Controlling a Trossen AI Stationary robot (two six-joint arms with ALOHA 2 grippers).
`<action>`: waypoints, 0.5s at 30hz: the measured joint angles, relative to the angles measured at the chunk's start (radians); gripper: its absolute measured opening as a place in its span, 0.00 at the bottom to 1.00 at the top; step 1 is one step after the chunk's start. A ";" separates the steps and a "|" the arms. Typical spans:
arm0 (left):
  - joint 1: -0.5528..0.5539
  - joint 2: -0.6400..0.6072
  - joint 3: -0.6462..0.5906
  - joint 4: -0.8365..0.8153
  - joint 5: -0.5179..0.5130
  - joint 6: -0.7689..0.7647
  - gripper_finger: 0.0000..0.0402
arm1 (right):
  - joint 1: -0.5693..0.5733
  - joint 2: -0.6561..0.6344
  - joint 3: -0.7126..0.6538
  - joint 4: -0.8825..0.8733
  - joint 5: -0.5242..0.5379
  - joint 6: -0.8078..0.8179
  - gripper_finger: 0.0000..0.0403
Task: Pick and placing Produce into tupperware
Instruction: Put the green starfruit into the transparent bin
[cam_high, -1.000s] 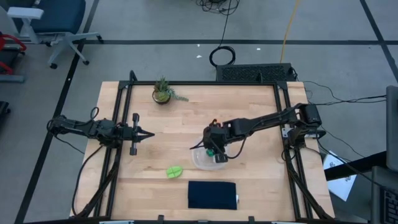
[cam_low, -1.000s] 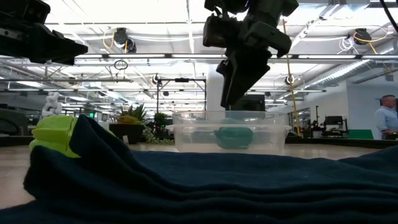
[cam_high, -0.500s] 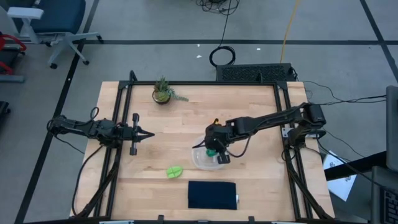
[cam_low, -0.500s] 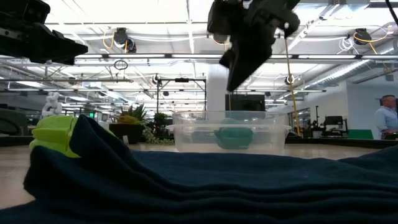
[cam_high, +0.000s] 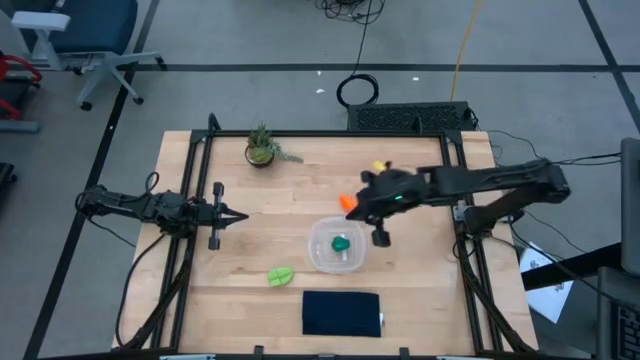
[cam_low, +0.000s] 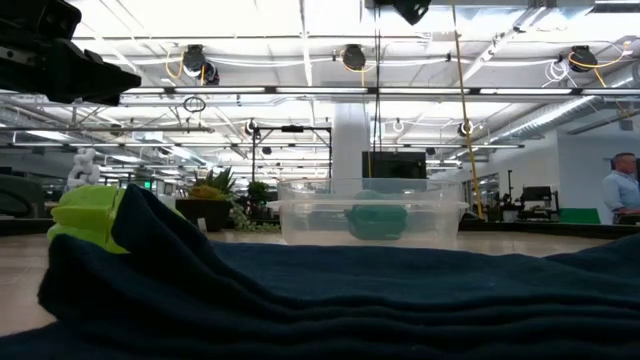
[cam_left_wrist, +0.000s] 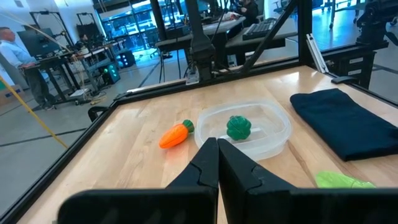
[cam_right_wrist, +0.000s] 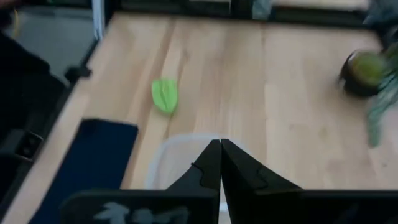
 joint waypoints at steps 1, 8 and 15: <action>0.000 0.000 0.000 -0.001 0.000 0.000 0.00 | 0.000 -0.035 -0.018 0.022 0.001 0.000 0.00; 0.000 0.000 0.000 -0.001 0.000 0.000 0.00 | -0.001 -0.323 -0.255 0.167 0.154 0.068 0.00; 0.000 0.000 0.000 -0.004 0.000 0.000 0.00 | 0.003 -0.570 -0.545 0.272 0.230 0.146 0.00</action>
